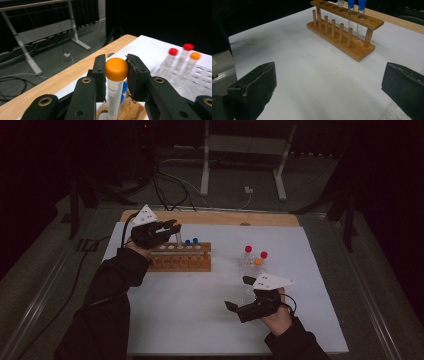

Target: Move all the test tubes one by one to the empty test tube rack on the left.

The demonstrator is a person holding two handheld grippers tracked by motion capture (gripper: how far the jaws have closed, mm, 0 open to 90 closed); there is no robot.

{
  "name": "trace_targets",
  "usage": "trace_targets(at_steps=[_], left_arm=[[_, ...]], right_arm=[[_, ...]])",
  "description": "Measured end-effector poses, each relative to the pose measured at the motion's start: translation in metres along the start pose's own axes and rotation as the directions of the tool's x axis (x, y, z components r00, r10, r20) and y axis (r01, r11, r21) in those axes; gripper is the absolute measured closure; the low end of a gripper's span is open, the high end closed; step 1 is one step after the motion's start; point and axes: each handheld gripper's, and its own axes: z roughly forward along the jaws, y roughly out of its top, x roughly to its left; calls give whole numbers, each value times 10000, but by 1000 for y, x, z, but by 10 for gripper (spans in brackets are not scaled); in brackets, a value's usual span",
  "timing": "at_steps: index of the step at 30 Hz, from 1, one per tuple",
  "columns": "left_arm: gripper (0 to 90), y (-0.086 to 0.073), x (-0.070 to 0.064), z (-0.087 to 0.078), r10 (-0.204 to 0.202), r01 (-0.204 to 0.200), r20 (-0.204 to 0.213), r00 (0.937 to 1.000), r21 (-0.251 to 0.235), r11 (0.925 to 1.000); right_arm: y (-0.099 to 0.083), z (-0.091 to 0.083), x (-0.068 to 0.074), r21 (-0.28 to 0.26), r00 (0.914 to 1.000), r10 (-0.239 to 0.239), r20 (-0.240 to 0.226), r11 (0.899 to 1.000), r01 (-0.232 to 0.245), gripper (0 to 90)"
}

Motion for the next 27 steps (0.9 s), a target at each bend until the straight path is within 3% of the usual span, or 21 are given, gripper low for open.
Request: trace_targets(at_steps=[9, 27], left_arm=[[718, -19, 5, 15, -317, 322, -255, 9992, 185, 9993], [717, -49, 5, 32, -712, 723, -201, 9973, 648, 9953]], right_arm=[[0, 0, -1, 32, 10000, -33, -30, 10000, 33, 0], [-1, -1, -2, 39, 10000, 29, -57, 10000, -29, 0]])
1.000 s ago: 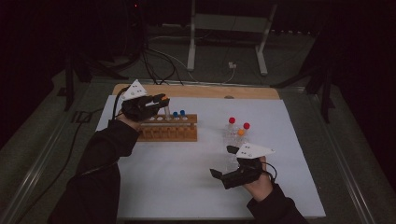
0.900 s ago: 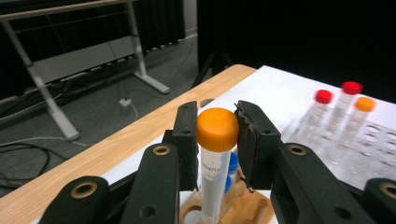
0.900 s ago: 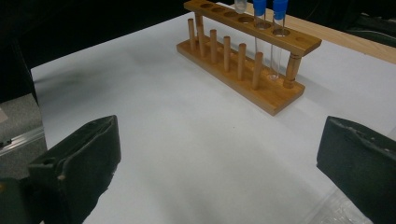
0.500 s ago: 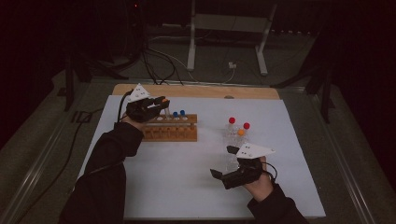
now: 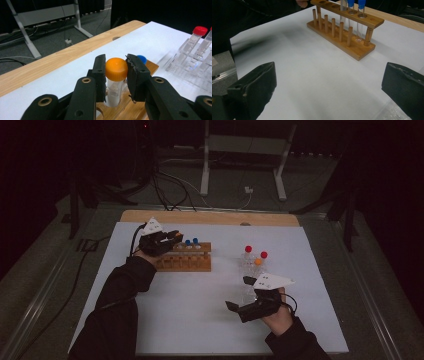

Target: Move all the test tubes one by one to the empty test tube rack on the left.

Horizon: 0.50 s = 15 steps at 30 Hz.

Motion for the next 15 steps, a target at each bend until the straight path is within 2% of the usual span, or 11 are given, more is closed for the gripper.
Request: trace_targets(at_steps=[7, 15], left_arm=[[717, -8, 0, 5, 50, -49, -30, 10000, 276, 9996], [715, -11, 1, 6, -7, 6, 23, 10000, 332, 9994]], right_arm=[[0, 0, 0, 2, 10000, 2, -15, 10000, -2, 0], [1, -2, 0, -24, 10000, 56, -61, 10000, -57, 0]])
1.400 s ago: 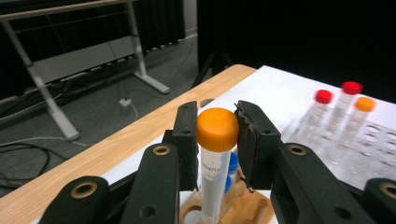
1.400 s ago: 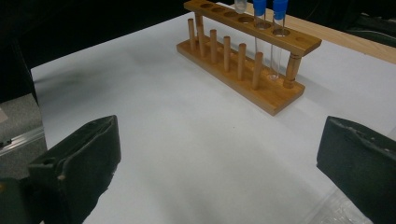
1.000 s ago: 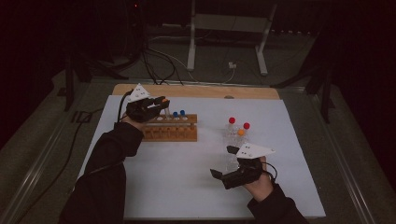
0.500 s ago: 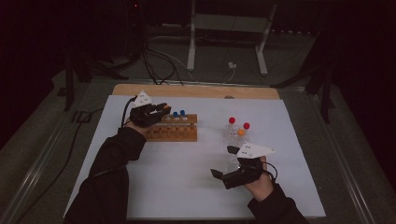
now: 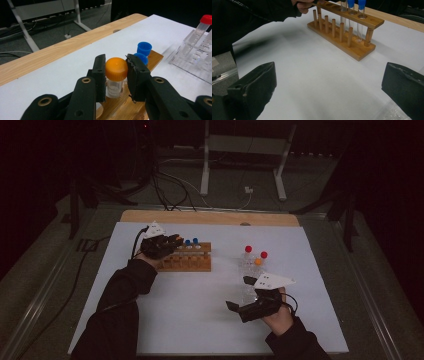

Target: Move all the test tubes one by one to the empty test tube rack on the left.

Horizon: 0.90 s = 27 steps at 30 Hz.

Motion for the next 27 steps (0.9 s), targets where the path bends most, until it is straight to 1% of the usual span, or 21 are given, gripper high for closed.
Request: trace_targets(at_steps=[1, 3, 4, 6, 7, 9, 10, 12, 13, 15, 16, 18, 19, 20, 21, 22, 23, 24, 25, 27], left_arm=[[714, 0, 0, 0, 17, -17, -16, 10000, 20, 10000], [711, 1, 0, -1, 51, -52, 102, 9999, 67, 10000], [703, 1, -1, -2, 123, -123, 12, 9999, 35, 9999], [653, 2, -1, -6, 107, -104, 170, 9998, -175, 9998], [615, 4, -2, -8, 146, -143, 101, 9998, -267, 9995], [572, 7, -3, -14, 90, -77, 315, 9995, -436, 9990], [561, 8, -4, -17, 174, -160, 289, 9994, -471, 9988], [494, 10, -6, -24, 174, -144, 516, 9985, -577, 9982], [475, 11, -8, -27, 211, -177, 550, 9983, -612, 9980], [406, 12, -11, -34, 272, -232, 668, 9974, -602, 9979], [375, 13, -13, -38, 229, -187, 685, 9974, -617, 9979], [298, 13, -16, -44, 232, -177, 903, 9956, -609, 9980], [263, 13, -19, -47, 223, -171, 913, 9956, -572, 9982], [224, 13, -20, -50, 170, -117, 1074, 9941, -494, 9987], [166, 13, -23, -53, 155, -106, 1166, 9931, -422, 9991], [157, 12, -26, -55, 235, -189, 1164, 9929, -399, 9990], [133, 11, -28, -58, 244, -194, 1298, 9912, -399, 9990], [90, 10, -31, -61, 232, -187, 1466, 9889, -321, 9993], [79, 9, -34, -63, 260, -220, 1474, 9887, -287, 9993], [27, 7, -39, -67, 253, -206, 1833, 9827, -276, 9994]], right_arm=[[0, 0, 0, 6, 10000, -7, -6, 10000, 7, 0], [0, -1, 0, -22, 10000, -17, -11, 10000, 17, 0], [1, -1, 0, -42, 10000, -6, -19, 10000, 6, 0], [2, -3, 0, -71, 10000, -11, -10, 10000, 11, 0], [2, -4, -1, -90, 10000, -62, 21, 9999, 62, 0], [4, -8, -3, -215, 9999, -43, 97, 9998, 45, 0], [5, -10, -5, -278, 9999, -31, 165, 9996, 35, 0], [7, -16, -9, -427, 9995, -11, 331, 9991, 26, 0], [8, -19, -11, -536, 9991, 13, 426, 9986, 9, 0], [9, -26, -17, -715, 9975, 84, 697, 9974, -34, 0], [10, -30, -21, -808, 9965, 169, 822, 9967, -103, 0], [10, -36, -29, -923, 9936, 329, 1082, 9955, -229, 0], [10, -38, -33, -950, 9917, 380, 1229, 9951, -264, 0], [9, -40, -37, -963, 9896, 448, 1368, 9948, -318, 0], [8, -41, -41, -932, 9876, 523, 1479, 9949, -388, 0], [6, -42, -45, -874, 9861, 570, 1561, 9952, -437, 0], [5, -42, -48, -838, 9840, 632, 1669, 9952, -498, 0], [3, -42, -51, -763, 9813, 737, 1776, 9952, -609, 18], [1, -42, -55, -715, 9785, 827, 1887, 9950, -703, 28], [-3, -39, -61, -546, 9737, 982, 2058, 9946, -888, 45]])
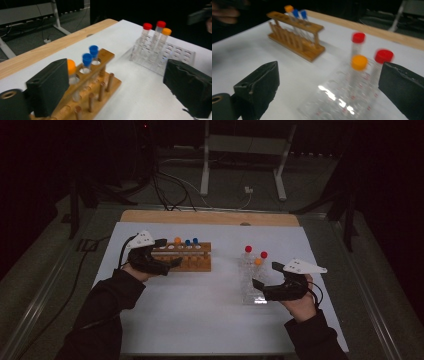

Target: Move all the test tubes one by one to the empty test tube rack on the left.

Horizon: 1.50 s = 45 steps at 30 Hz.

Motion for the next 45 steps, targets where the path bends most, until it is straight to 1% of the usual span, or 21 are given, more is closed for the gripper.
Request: trace_targets(at_steps=[2, 4, 5, 6, 8, 9, 10, 11, 12, 13, 14, 15, 17, 18, 21, 23, 26, 29, 30, 33, 45], left_arm=[[24, -2, -6, -3, 51, -51, 207, 9998, 30, 10000], [21, -5, -12, -5, 78, -80, 320, 9995, 60, 9999], [21, -7, -14, -6, 72, -73, 461, 9989, 19, 10000], [18, -8, -17, -7, 68, -67, 526, 9986, -3, 10000], [17, -11, -21, -8, 83, -83, 629, 9980, -14, 10000], [17, -13, -24, -8, 131, -129, 625, 9980, -42, 9999], [17, -14, -26, -9, 187, -185, 585, 9981, -36, 9998], [17, -15, -27, -9, 191, -188, 665, 9976, -60, 9998], [17, -15, -29, -10, 217, -211, 651, 9976, -89, 9997], [17, -16, -30, -10, 281, -277, 626, 9976, -82, 9996], [17, -16, -30, -10, 279, -274, 657, 9974, -86, 9996], [17, -17, -31, -10, 304, -298, 630, 9975, -108, 9995], [18, -17, -31, -10, 277, -269, 684, 9973, -121, 9996], [17, -18, -31, -10, 291, -284, 650, 9975, -116, 9995], [17, -19, -30, -10, 246, -239, 666, 9975, -111, 9997], [18, -19, -30, -11, 237, -229, 672, 9975, -117, 9997], [18, -19, -29, -11, 201, -195, 681, 9975, -107, 9998], [18, -19, -30, -11, 208, -204, 690, 9974, -70, 9998], [17, -19, -30, -11, 213, -208, 695, 9974, -71, 9998], [18, -20, -30, -10, 202, -199, 701, 9973, -39, 9998], [18, -19, -29, -10, 249, -252, 738, 9970, 40, 9997]], right_arm=[[-4, 5, -5, 251, 9996, 115, 262, 9996, -122, 77], [-7, 10, -9, 461, 9991, 170, 401, 9988, -188, 153], [-8, 13, -11, 535, 9988, 188, 462, 9983, -213, 175], [-10, 15, -13, 636, 9989, 233, 399, 9976, -258, 221], [-11, 20, -15, 825, 9980, 238, 579, 9962, -285, 282], [-12, 23, -17, 922, 9979, 265, 594, 9952, -320, 339], [-13, 25, -18, 971, 9976, 279, 633, 9947, -340, 376], [-13, 27, -19, 1001, 9971, 297, 694, 9943, -366, 401], [-13, 29, -20, 1068, 9970, 311, 708, 9935, -386, 459], [-13, 31, -21, 1179, 9963, 312, 797, 9922, -405, 492], [-13, 33, -22, 1204, 9953, 345, 902, 9917, -453, 505], [-13, 35, -23, 1233, 9954, 367, 880, 9912, -475, 535], [-13, 40, -23, 1408, 9941, 274, 1047, 9891, -421, 576], [-13, 41, -24, 1479, 9944, 184, 1037, 9884, -337, 592], [-13, 47, -23, 1629, 9941, 79, 1081, 9863, -255, 627], [-13, 50, -23, 1716, 9926, 68, 1212, 9848, -277, 653], [-13, 53, -23, 1758, 9929, -29, 1186, 9843, -181, 684], [-12, 55, -21, 1793, 9897, -239, 1413, 9838, -19, 731], [-12, 55, -20, 1788, 9882, -281, 1507, 9839, 7, 740], [-11, 55, -20, 1827, 9881, -310, 1506, 9832, 30, 748], [5, 37, -13, 1068, 9844, -512, 1682, 9937, 335, 750]])
